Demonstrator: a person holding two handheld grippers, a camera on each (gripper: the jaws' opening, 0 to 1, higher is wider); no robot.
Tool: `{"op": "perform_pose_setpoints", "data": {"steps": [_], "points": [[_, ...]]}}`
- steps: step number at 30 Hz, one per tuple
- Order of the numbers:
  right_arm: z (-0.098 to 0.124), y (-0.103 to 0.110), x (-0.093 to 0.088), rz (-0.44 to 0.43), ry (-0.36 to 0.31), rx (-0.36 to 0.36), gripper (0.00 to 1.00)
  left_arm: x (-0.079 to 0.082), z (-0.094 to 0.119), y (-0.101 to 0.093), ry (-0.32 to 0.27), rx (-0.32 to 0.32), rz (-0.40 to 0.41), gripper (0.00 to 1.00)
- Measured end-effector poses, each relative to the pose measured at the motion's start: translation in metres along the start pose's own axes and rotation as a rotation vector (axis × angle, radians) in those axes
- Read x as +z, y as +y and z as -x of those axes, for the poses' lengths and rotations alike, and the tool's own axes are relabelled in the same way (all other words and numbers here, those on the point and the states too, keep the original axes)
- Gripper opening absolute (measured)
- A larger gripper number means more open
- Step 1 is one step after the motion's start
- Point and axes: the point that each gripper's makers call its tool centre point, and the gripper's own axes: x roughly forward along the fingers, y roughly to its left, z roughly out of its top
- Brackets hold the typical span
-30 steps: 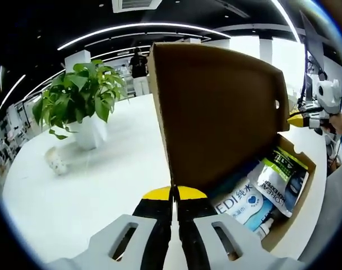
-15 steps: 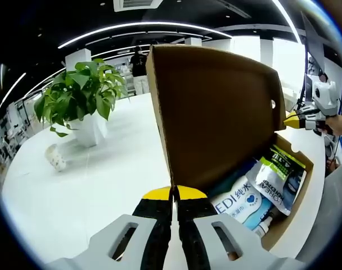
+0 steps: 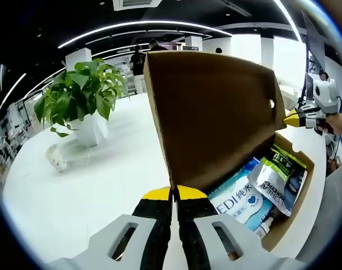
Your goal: Operate the shoe box by opening the lid, removing the specified soft item, and placing it in the target area until the item is outside and the box remains undamaged.
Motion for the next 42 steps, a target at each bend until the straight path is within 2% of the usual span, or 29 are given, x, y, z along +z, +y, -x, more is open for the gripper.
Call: {"op": "perform_pose_setpoints", "data": {"steps": [14, 23, 42], "points": [[-0.007, -0.006, 0.005, -0.039, 0.006, 0.004, 0.0, 0.006, -0.004, 0.002, 0.005, 0.01, 0.019, 0.0], [-0.012, -0.008, 0.007, -0.077, 0.015, 0.005, 0.0, 0.009, -0.008, 0.005, 0.009, 0.008, 0.061, 0.0], [-0.02, -0.012, 0.006, -0.132, 0.053, 0.014, 0.0, 0.013, -0.018, 0.012, 0.055, 0.007, 0.107, 0.0]]}}
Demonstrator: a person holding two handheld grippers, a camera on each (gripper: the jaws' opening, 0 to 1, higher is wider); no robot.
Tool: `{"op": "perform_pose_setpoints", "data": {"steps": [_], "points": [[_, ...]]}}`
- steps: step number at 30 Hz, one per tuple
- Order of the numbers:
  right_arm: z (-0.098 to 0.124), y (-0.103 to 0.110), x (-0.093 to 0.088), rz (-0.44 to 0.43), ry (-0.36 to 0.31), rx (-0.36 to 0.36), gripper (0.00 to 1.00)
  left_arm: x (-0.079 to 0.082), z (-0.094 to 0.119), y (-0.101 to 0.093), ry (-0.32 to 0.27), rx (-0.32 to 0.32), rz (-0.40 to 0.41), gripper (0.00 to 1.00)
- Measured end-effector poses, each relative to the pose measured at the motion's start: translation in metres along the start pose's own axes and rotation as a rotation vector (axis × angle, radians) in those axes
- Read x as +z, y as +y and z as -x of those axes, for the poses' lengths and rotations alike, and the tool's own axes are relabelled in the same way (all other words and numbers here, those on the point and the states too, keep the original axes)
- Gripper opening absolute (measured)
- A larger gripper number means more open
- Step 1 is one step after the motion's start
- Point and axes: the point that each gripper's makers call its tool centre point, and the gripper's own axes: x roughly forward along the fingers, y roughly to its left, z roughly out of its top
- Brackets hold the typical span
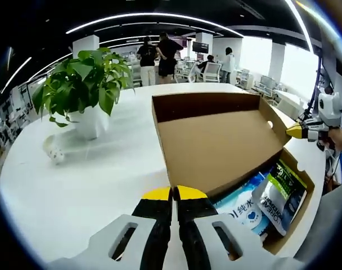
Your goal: Operate the shoe box by opening the lid, removing the specified soft item, and placing it in the target area until the item is outside and the box remains undamaged.
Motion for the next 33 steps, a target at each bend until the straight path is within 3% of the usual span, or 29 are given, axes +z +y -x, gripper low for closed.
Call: {"op": "perform_pose_setpoints", "data": {"steps": [18, 33], "points": [[-0.01, -0.005, -0.002, -0.088, 0.046, 0.012, 0.0, 0.002, -0.009, 0.004, 0.058, -0.008, 0.042, 0.0], [-0.015, -0.008, -0.003, -0.106, 0.069, 0.018, 0.0, 0.003, -0.014, 0.005, 0.083, -0.006, 0.074, 0.0]]}}
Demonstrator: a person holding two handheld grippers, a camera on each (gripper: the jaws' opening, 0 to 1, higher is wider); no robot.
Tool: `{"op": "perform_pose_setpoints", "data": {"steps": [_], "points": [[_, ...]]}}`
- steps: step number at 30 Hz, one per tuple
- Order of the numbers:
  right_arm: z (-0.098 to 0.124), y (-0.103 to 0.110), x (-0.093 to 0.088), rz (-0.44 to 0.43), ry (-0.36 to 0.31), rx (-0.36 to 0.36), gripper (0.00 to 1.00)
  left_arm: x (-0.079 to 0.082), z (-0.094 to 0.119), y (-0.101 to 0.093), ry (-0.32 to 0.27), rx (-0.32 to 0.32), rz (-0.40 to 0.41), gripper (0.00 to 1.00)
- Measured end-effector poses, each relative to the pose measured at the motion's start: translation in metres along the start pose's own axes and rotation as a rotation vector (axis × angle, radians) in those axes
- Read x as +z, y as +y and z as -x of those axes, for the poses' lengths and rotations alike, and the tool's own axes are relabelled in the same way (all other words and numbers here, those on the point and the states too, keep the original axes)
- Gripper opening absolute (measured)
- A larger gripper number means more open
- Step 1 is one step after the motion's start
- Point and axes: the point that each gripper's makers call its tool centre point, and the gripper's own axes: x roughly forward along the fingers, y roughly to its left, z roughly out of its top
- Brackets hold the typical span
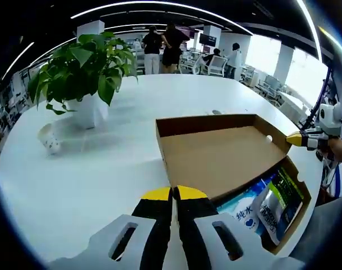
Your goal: Operate the shoe box by opening the lid, removing the specified soft item, and placing it in the target area until the item is outside and the box remains undamaged.
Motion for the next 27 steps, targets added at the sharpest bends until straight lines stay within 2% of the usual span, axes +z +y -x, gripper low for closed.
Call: {"op": "perform_pose_setpoints", "data": {"steps": [27], "points": [[-0.0085, -0.0036, -0.0038, 0.008, 0.024, -0.009, 0.0, -0.0007, -0.0037, -0.0022, 0.017, 0.013, 0.052, 0.0]]}}
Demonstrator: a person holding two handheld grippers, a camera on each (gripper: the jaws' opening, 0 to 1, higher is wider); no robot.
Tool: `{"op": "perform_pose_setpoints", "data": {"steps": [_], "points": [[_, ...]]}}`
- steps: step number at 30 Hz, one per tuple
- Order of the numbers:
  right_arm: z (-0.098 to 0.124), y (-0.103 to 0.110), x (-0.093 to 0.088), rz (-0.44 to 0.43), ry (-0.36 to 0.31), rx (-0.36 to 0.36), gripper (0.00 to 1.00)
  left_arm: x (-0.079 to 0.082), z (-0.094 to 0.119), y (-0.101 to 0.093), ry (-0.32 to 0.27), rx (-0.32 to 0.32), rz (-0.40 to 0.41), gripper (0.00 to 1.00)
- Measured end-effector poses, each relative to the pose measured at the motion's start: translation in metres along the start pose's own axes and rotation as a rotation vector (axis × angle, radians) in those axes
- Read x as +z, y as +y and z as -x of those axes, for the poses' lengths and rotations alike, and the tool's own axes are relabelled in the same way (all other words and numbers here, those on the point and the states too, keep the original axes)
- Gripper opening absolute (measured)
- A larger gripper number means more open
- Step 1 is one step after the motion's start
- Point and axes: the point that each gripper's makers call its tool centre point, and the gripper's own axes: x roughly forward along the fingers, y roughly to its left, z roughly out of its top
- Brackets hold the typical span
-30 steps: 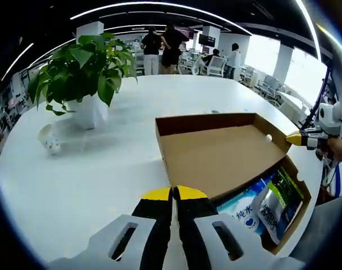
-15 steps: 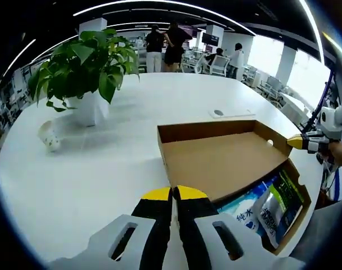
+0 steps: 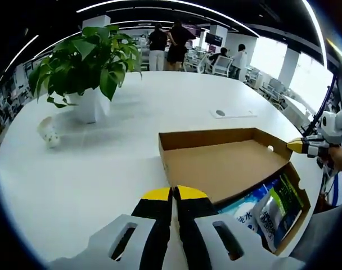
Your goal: Operate the shoe box by opening the lid, removing the specified soft item, and placing it in the target area until the item is outside and the box remains undamaged.
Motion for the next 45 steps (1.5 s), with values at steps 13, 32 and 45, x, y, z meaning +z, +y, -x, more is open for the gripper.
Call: {"op": "perform_pose_setpoints", "data": {"steps": [13, 32, 45], "points": [[-0.006, 0.0, 0.004, 0.015, 0.001, 0.001, 0.0, -0.003, 0.003, 0.001, 0.008, 0.007, -0.005, 0.0], [-0.007, 0.002, 0.004, 0.06, 0.002, -0.006, 0.0, -0.002, 0.004, 0.005, -0.004, 0.027, -0.044, 0.02], [0.006, 0.011, -0.005, 0.085, -0.001, 0.024, 0.08, 0.002, 0.016, -0.005, -0.03, 0.029, -0.077, 0.11]]}}
